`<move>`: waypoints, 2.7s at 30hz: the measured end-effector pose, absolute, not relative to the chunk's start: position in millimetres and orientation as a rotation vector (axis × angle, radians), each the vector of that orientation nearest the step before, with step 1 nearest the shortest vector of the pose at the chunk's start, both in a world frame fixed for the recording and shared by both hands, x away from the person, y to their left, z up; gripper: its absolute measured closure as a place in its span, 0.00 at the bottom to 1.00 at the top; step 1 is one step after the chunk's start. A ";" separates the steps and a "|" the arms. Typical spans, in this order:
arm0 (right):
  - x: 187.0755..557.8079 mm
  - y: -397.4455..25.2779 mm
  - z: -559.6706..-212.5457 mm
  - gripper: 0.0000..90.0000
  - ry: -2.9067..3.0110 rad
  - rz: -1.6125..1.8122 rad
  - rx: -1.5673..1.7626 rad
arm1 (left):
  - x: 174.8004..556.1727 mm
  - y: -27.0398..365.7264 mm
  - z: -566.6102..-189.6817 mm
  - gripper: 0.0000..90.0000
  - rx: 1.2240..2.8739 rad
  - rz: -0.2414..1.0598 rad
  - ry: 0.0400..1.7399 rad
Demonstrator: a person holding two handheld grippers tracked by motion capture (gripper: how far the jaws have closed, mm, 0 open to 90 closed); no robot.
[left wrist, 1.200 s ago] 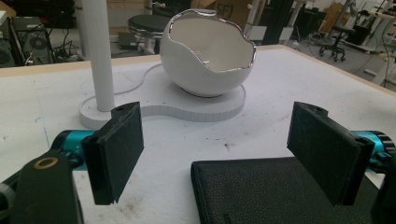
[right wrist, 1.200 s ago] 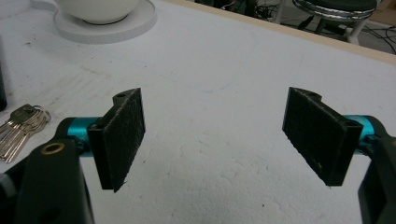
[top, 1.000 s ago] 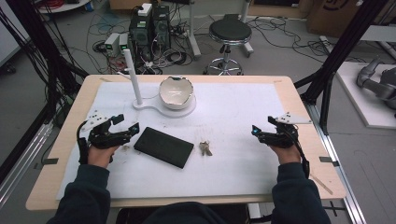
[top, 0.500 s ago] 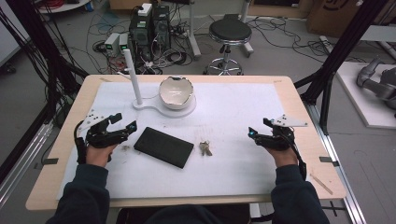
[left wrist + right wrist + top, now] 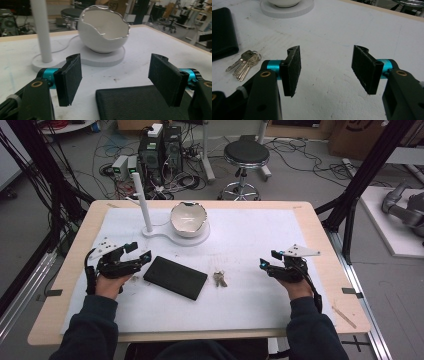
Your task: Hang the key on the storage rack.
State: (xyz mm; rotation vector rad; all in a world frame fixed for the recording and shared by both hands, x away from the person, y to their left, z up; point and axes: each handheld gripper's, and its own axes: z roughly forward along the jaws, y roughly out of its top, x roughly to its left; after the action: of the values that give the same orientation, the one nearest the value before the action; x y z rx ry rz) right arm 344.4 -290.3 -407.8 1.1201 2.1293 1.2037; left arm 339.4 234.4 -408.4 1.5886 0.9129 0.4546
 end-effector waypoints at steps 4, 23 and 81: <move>344.2 -293.5 -407.2 0.45 2.115 1.201 1.125 | 343.2 201.9 -405.3 0.45 1.648 0.362 0.832; 346.6 -313.2 -406.6 0.44 2.086 1.162 1.129 | 387.9 40.7 -433.6 0.56 2.008 0.072 0.662; 344.6 -318.1 -403.6 0.43 2.051 1.172 1.150 | 400.5 254.1 -287.0 0.98 1.620 0.481 0.833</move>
State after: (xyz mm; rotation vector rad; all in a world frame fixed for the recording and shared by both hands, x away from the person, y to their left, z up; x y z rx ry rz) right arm 344.6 -318.1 -403.6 1.1504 2.0506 1.1717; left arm 400.5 254.1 -287.0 1.6201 0.8331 0.4814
